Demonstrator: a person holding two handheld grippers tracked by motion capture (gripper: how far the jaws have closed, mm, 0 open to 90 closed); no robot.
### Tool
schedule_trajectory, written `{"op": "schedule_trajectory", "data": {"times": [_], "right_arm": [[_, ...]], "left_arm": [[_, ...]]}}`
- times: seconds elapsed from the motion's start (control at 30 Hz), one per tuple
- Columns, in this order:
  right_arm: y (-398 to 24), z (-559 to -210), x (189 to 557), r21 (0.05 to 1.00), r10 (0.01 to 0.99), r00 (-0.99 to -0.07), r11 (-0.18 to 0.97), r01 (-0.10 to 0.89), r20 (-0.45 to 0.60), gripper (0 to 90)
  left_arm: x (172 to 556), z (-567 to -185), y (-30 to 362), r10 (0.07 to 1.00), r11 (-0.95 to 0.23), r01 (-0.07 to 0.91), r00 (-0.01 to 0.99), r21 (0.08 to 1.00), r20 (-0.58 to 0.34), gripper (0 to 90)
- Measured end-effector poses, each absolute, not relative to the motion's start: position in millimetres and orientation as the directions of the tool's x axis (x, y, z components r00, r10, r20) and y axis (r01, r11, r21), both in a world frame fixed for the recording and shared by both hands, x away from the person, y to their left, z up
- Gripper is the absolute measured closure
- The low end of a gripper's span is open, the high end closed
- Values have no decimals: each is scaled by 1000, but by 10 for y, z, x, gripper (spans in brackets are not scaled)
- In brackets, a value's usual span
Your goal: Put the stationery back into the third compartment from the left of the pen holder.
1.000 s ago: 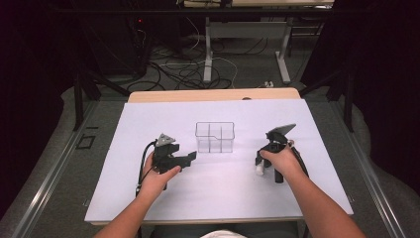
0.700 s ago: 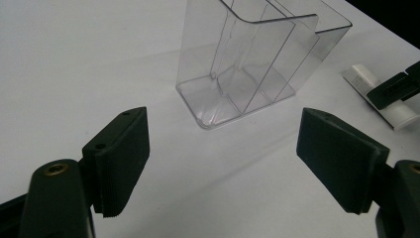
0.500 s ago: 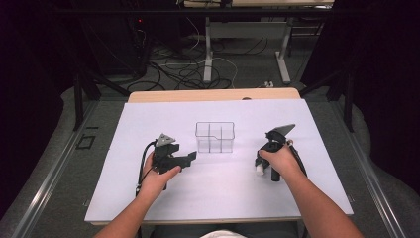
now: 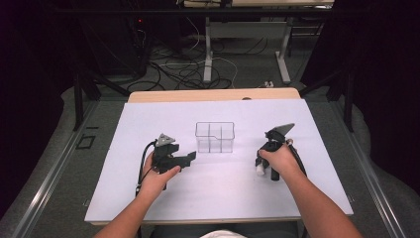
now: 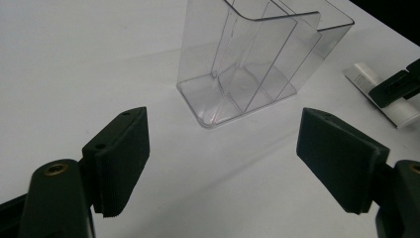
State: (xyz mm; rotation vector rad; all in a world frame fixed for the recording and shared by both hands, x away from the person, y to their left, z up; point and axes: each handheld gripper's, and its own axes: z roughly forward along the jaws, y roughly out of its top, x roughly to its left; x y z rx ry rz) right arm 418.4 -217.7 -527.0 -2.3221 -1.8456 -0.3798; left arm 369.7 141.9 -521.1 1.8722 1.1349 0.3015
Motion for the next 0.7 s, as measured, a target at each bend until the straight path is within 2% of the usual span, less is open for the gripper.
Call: {"op": "schedule_trajectory", "data": {"times": [0.4, 0.57, 0.7], "right_arm": [[-2216, -5216, 4168, 82, 944, 167, -197, 977, 285, 679], [-2206, -5138, 4168, 151, 951, 109, -157, 976, 288, 679], [-2193, -5079, 4157, 259, 957, -6, -73, 963, 289, 679]], "left_arm": [[3701, -5214, 1424, 805, -171, 587, 546, 791, -232, 206], [3706, -5212, 1428, 805, -165, 589, 544, 791, -236, 207], [3707, -5212, 1433, 806, -163, 589, 542, 792, -237, 206]]}}
